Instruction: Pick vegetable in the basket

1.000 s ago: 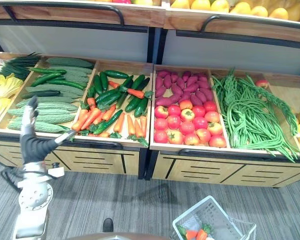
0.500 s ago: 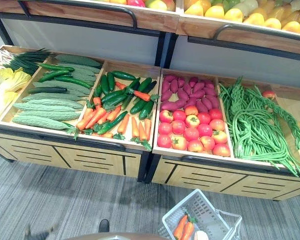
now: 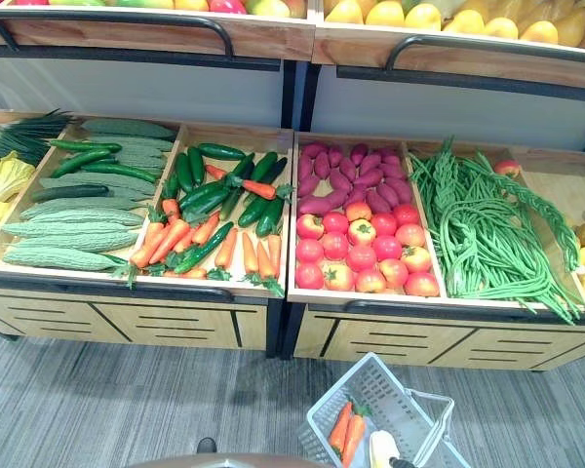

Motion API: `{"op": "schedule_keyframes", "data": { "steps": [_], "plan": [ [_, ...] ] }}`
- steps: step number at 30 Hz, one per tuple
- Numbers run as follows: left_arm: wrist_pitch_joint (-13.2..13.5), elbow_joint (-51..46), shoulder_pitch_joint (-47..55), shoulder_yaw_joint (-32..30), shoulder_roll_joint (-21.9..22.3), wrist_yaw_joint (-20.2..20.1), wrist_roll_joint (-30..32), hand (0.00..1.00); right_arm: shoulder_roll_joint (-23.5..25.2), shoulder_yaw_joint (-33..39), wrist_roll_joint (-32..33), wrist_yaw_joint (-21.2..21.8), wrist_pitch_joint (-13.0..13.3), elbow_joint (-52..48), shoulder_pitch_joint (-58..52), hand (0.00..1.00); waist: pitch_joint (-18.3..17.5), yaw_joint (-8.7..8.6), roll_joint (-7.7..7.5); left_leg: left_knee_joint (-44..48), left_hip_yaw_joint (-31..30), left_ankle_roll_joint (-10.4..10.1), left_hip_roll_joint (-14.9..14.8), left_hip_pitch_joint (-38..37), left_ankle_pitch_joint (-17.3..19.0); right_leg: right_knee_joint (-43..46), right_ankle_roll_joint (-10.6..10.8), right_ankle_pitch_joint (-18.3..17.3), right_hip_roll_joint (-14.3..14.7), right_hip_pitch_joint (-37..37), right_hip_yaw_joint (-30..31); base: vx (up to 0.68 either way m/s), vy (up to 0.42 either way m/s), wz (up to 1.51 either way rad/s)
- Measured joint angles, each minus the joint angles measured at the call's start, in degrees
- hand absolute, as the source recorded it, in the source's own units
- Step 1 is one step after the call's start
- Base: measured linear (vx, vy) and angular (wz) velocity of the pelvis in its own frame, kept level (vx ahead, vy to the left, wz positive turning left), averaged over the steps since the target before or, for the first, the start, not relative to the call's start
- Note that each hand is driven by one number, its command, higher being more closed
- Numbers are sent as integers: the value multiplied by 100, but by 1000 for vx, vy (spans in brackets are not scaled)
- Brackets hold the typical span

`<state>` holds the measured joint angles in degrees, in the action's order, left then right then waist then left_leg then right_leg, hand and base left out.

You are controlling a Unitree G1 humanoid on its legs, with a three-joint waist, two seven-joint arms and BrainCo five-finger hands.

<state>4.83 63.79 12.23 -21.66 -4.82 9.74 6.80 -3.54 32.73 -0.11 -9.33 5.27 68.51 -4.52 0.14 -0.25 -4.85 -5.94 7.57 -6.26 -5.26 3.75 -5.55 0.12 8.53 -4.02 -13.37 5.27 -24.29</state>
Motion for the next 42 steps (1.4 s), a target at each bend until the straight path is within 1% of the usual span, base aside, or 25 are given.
{"op": "schedule_keyframes", "data": {
  "steps": [3, 4, 7, 8, 10, 11, 12, 14, 15, 17, 18, 21, 22, 23, 25, 26, 28, 31, 32, 33, 34, 36, 38, 40, 42],
  "plan": [
    [0, 1, -15, 127, -44, -114, -157, 0, 1, 32, 0, 22, -1, -1, 36, 100, 104, -20, -37, 1, 42, -2, 8, -95, 69, 117, -112, -65, -28, 12, 44, 41, -7, -9],
    [-1, 4, -12, 187, -60, -125, -165, 0, -2, 61, 0, 41, 4, -18, 64, 100, 199, -48, -51, 1, 139, 38, 7, -246, 176, 385, -230, -133, -87, -19, 169, 48, 20, -25],
    [-2, 18, 0, 438, -131, -123, -161, 0, 16, 48, 5, 62, 23, -73, 88, 100, 264, -124, -38, 5, 360, 31, -81, -431, 292, 1224, -342, -116, -149, -448, 574, 43, 52, -55],
    [-1, 17, -55, 535, -177, -108, -155, 0, 33, 40, 11, 71, 24, -75, 148, 100, 323, -104, 0, 31, 628, 3, -218, -517, 321, 1567, -551, 67, -39, -757, 940, 55, 65, -117],
    [-1, 18, -64, 608, -266, -97, -134, 0, 137, -19, 18, 69, 41, -154, 189, 100, 427, -88, 35, 40, 1108, -8, -383, -709, 380, 1658, -534, 459, 151, -1001, 1357, 45, 68, -139],
    [-1, 15, -101, 608, -273, -95, -133, 0, 210, -150, 18, 71, 51, -252, 191, 100, 530, -95, -24, 44, 1477, 24, -401, -835, 415, 1568, -528, 660, 195, -1090, 1463, 20, 108, -154],
    [-6, 18, -198, 615, -342, -104, -108, 0, 250, -219, 20, 76, 67, -295, 209, 100, 609, -105, -98, 49, 1866, 103, -379, -936, 469, 1379, -570, 886, 189, -1146, 1375, 7, 114, -155],
    [-1, 7, -311, 728, -318, -130, 2, 0, 224, -365, 19, 74, 103, -349, 221, 100, 665, -82, -48, 227, 2549, 314, -497, -881, 604, 777, -762, 1362, 207, -1123, 853, -38, 84, -161],
    [-2, -15, -362, 756, -304, -121, 72, 0, 200, -401, 18, 74, 133, -422, 260, 100, 718, -121, 14, 285, 2956, 394, -465, -910, 663, 1482, -932, 873, -28, -1251, 31, -50, 61, -157],
    [-9, -17, -429, 868, -282, -121, 76, 0, 89, -387, 17, 69, 127, -470, 248, 100, 765, -115, 95, 336, 3504, 468, -410, -1041, 712, 2550, -909, 192, -365, -1159, -842, -18, 54, -136],
    [-7, -24, -435, 899, -274, -120, 73, 0, 80, -390, 12, 83, 121, -461, 246, 100, 791, -102, 137, 368, 3749, 469, -416, -1106, 712, 2763, -958, 95, -449, -983, -1121, -4, 5, -143],
    [-23, 19, -411, 913, -250, -138, 3, 0, 136, -357, 0, 103, 112, -452, 281, 100, 796, -85, 146, 553, 4510, 468, -424, -1199, 713, 2508, -798, -52, -696, -598, -1672, -3, -132, -156],
    [-41, 19, -417, 903, -230, -157, -122, 0, 138, -350, -6, 114, 110, -455, 315, 100, 792, -82, 121, 692, 4774, 459, -456, -1197, 718, 2088, -570, -133, -575, -619, -1755, -22, -303, -172],
    [-38, 27, -440, 901, -167, -188, -281, 0, 80, -325, -7, 109, 91, -454, 318, 100, 799, -81, 207, 812, 4949, 438, -540, -1195, 732, 1623, -494, -179, -335, -596, -1732, -19, -345, -168],
    [-37, 190, -561, 904, -54, -264, -541, 0, -15, -261, -5, 102, 60, -396, 307, 100, 857, -115, 398, 990, 5165, 324, -696, -1182, 787, 963, -463, -154, 47, -602, -1433, -18, -342, -134],
    [-40, 243, -635, 899, 16, -285, -673, 0, -112, -132, 4, 99, 39, -335, 278, 100, 858, -178, 568, 1204, 5207, 281, -880, -1194, 814, 821, -496, -110, 209, -597, -1285, -6, -285, -94],
    [-24, 224, -658, 896, 27, -319, -705, 0, -112, -14, 14, 78, 4, -240, 177, 100, 829, -291, 637, 1652, 5174, 282, -1142, -1190, 814, 684, -512, -109, 342, -496, -1186, -16, -229, -45],
    [-3, 237, -737, 723, 80, -344, -1128, 0, -136, 27, 21, 19, 17, -208, 15, 100, 814, -316, 687, 2863, 5205, 278, -1867, -1173, 816, 604, -627, -176, 642, -519, -716, -100, -159, -89],
    [0, 238, -734, 614, 127, -351, -1268, 0, -233, -102, 17, 27, 30, -205, -44, 100, 821, -322, 740, 3329, 5116, 311, -2148, -1183, 792, 615, -723, -198, 780, -540, -447, -33, -98, -116],
    [4, 230, -735, 490, 213, -358, -1399, 0, -313, -182, 13, 39, 23, -192, -62, 100, 825, -351, 763, 3690, 4658, 364, -2280, -1076, 670, 619, -796, -192, 851, -546, -161, 0, -85, -119],
    [8, 220, -735, 470, 232, -360, -1526, 0, -362, -178, 11, 48, 23, -195, -64, 100, 822, -368, 760, 3825, 4254, 352, -2248, -959, 579, 641, -812, -195, 841, -576, -13, 29, -11, -122],
    [80, 157, -749, 426, 385, -370, -1796, 0, -591, -318, 8, 75, 26, -181, 6, 100, 836, -372, 729, 3460, 2424, 100, -1389, -644, 1086, 714, -799, -185, 704, -808, 723, 34, 67, -140],
    [136, 121, -747, 425, 463, -367, -1941, 0, -660, -509, 8, 97, 40, -139, 9, 100, 836, -364, 726, 2934, 1416, -25, -840, -615, 1404, 675, -762, -133, 713, -832, 1187, 41, 112, -139],
    [174, 114, -748, 439, 471, -390, -2000, 0, -666, -642, 7, 107, 49, -47, -4, 100, 836, -361, 724, 2438, 785, -99, -596, -565, 1490, 649, -756, -127, 750, -821, 1550, 36, 141, -116],
    [226, 104, -751, 430, 474, -400, -2018, 0, -673, -731, 8, 117, 52, -29, 4, 100, 833, -321, 721, 1828, -43, -102, -394, -351, 1524, 591, -621, -46, 768, -894, 2036, 14, 195, -107]
  ]
}}
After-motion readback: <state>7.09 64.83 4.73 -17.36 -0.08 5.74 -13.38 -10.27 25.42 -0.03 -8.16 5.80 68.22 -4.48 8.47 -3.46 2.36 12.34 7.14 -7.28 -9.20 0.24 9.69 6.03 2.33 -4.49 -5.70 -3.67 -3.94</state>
